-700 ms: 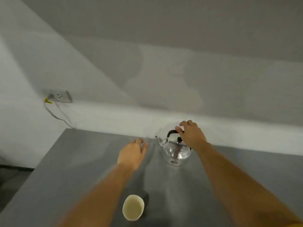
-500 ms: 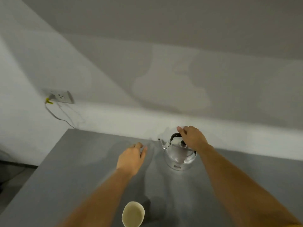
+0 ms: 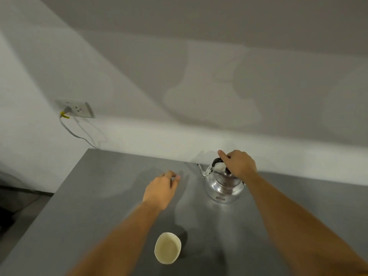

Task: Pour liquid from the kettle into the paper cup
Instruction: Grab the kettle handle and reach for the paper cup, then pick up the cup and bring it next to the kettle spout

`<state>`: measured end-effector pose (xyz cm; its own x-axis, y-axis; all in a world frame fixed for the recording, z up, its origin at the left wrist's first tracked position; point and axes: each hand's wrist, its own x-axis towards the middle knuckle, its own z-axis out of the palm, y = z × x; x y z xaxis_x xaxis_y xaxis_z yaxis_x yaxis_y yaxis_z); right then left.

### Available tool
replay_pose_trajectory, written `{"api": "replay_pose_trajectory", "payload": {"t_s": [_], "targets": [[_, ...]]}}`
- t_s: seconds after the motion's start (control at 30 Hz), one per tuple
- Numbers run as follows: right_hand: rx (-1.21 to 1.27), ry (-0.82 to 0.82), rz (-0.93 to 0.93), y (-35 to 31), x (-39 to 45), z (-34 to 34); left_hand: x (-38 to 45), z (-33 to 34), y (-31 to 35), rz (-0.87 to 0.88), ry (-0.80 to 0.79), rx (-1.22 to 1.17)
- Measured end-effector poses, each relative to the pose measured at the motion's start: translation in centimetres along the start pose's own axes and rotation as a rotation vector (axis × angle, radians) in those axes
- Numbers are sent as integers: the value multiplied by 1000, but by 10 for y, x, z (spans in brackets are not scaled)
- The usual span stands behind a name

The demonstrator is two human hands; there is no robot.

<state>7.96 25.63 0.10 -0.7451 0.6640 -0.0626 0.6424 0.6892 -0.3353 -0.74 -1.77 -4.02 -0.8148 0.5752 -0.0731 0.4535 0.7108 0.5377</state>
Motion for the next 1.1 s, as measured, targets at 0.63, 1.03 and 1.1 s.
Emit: {"api": "replay_pose_trajectory", "payload": {"t_s": [0.63,1.03,1.1], "targets": [[78,155,-31,-1,-178,-32,-161,29,-66,-109,-117,-598],[54,71,-40,-20,-258,-24,-177,55,-70,-23,-148,-599],[29,52,-57,-26,-264,-21,-176,59,-71,-10,-126,-594]]}}
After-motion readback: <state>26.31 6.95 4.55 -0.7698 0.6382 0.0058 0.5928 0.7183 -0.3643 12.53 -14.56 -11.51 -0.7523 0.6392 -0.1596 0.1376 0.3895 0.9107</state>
